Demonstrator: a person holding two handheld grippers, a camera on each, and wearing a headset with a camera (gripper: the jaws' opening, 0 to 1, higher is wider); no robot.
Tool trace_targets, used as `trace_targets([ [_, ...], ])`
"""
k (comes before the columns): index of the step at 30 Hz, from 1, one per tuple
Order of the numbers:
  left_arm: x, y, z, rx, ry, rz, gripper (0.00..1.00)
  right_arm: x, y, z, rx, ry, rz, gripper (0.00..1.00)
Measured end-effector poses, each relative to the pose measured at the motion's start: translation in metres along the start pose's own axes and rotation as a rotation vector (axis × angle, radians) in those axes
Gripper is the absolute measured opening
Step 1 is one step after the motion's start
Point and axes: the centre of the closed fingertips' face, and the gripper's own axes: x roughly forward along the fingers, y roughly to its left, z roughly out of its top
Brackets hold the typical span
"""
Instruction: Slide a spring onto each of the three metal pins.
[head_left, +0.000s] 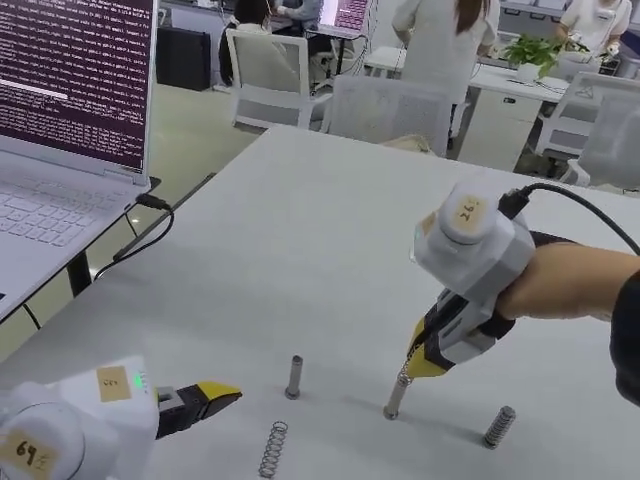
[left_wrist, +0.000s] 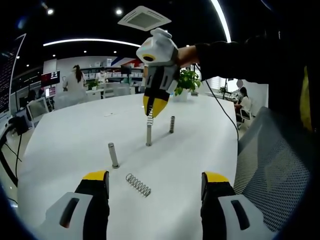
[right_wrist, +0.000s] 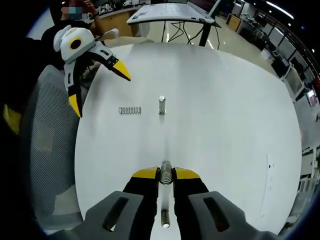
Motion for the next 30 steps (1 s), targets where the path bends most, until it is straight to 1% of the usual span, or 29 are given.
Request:
trace_targets([
  [3,0.0,0.0,0.0,0.0,0.0,-0.001,0.71,0.001,0.0,0.001,0.004,-0.005,0.001,0.08],
  [10,-0.001,0.001,-0.001,-0.002,0.001,0.0,0.71,0.006,-0.001,-0.001,0.005,0.005,0.003,0.08],
  [30,0.0,0.0,-0.003,0.002,0.01,-0.002,0.69,0.041,0.002,-0.01,0.007,0.039,0.004,0.08],
])
